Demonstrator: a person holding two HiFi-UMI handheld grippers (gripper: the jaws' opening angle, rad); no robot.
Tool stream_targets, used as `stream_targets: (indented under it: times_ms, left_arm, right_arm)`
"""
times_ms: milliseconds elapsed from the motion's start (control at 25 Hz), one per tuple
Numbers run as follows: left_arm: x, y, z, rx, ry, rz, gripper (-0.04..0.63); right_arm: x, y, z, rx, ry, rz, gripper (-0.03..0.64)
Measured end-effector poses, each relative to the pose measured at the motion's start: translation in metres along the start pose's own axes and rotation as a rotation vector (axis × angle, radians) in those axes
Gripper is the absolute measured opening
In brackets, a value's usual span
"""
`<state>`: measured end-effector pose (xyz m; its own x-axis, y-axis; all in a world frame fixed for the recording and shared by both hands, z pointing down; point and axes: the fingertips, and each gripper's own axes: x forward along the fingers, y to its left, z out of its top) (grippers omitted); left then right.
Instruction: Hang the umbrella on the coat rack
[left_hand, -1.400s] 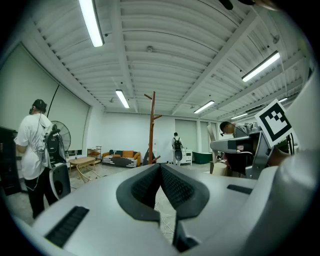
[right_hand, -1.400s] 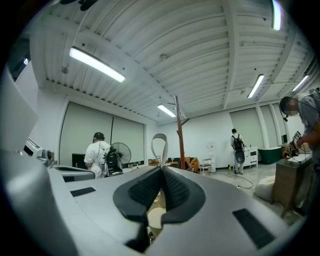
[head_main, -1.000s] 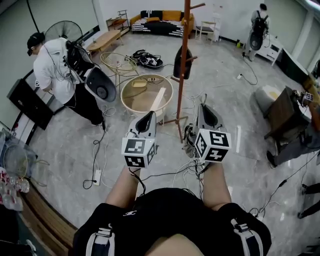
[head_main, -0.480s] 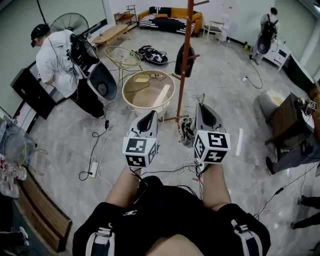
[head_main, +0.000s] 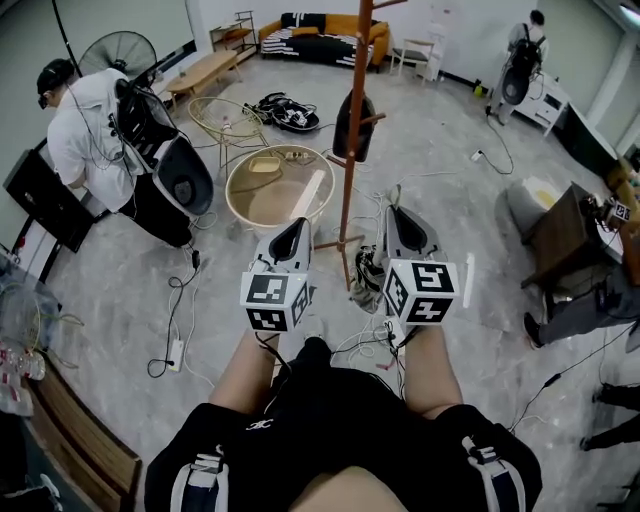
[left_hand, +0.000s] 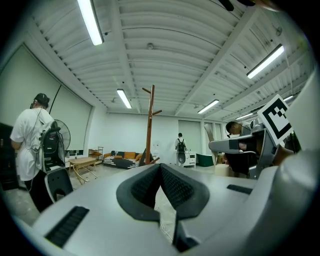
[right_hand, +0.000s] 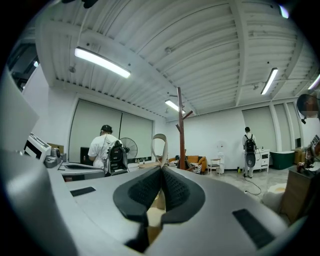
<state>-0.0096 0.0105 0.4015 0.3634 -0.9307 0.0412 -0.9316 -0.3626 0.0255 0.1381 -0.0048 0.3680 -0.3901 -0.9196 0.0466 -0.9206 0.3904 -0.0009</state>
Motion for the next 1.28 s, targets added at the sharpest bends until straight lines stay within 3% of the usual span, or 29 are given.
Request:
stream_targets:
  times_ms: [400, 720, 1000, 1280]
  left_arm:
    - [0.164, 0.077, 0.019, -0.003, -0.024, -0.069, 0.017]
    - [0.293, 0.154, 0.055, 0.003, -0.048, -0.116, 0.017]
    - [0.359, 0.198, 0.051, 0.008, -0.043, -0.142, 0.017]
    - [0.392, 0.209, 0.046, 0.024, -0.046, -0.129, 0.017]
  right_arm:
    - [0.161, -0.045, 0.025, -0.009, -0.036, -0.014, 0.017]
    - [0.300, -0.087, 0.098, -0.058, -0.141, -0.055, 0.016]
    - [0.386, -0.105, 0.147, -0.114, -0.208, -0.094, 0.016]
    - [0.437, -0.121, 0.161, -0.134, -0.190, -0.087, 0.017]
